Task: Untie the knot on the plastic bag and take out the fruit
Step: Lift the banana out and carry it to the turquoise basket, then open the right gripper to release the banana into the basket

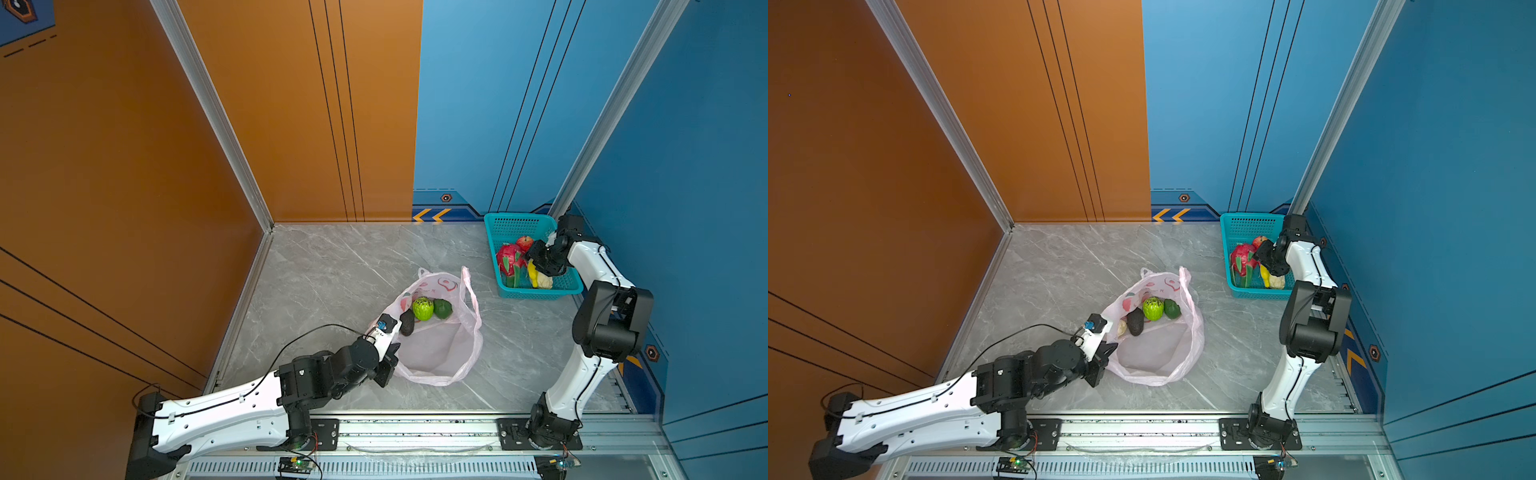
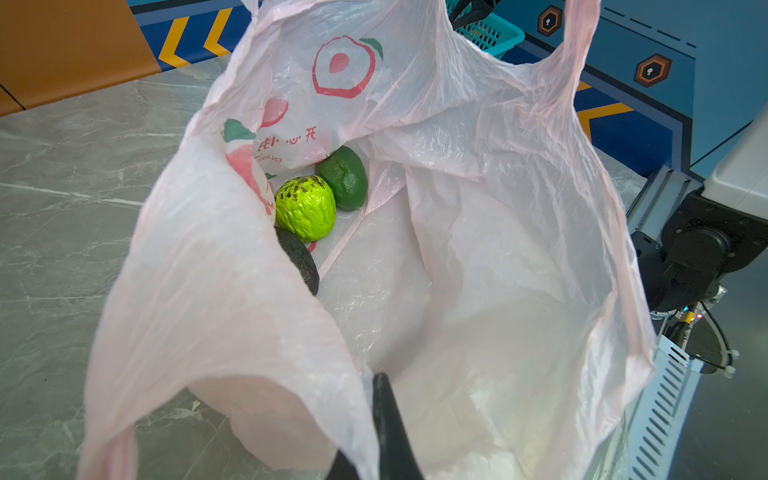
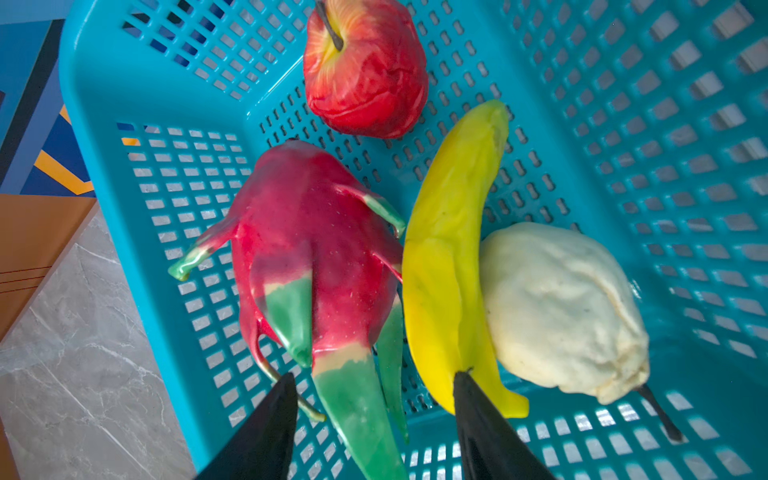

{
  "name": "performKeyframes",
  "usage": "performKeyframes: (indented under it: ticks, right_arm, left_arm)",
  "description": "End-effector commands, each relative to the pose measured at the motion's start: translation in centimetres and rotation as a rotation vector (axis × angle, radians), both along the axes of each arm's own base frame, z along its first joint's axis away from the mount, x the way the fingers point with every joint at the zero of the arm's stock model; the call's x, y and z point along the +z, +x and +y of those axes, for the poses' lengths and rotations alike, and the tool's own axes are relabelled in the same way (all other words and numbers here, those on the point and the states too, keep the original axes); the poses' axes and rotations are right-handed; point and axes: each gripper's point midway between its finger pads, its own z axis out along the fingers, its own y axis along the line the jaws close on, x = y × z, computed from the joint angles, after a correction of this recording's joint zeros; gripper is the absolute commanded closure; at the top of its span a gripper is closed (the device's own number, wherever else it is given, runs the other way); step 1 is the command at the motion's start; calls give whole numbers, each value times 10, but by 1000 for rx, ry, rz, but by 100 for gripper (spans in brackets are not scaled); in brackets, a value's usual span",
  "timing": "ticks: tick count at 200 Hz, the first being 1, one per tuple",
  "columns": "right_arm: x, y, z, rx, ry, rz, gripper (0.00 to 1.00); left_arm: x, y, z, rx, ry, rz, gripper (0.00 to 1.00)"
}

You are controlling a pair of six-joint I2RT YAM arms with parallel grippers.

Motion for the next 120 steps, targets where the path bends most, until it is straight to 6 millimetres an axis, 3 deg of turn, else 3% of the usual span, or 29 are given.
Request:
performKeyframes:
  ticks: [1, 42, 69, 120]
  right_arm:
    - [39, -9, 14, 13, -16, -46, 39]
    - [73, -34, 54, 71, 17, -97, 38]
    - [92, -56, 91, 152, 43, -110, 38]
    - [155, -110, 166, 313, 72, -197, 33]
  left_arm:
    - [10, 1, 3, 3, -14, -6, 100]
    - [10, 1, 5, 4, -17, -12, 100]
    - [10, 0, 5, -3, -19, -13, 100]
    - [10, -2, 4, -18, -18, -13, 100]
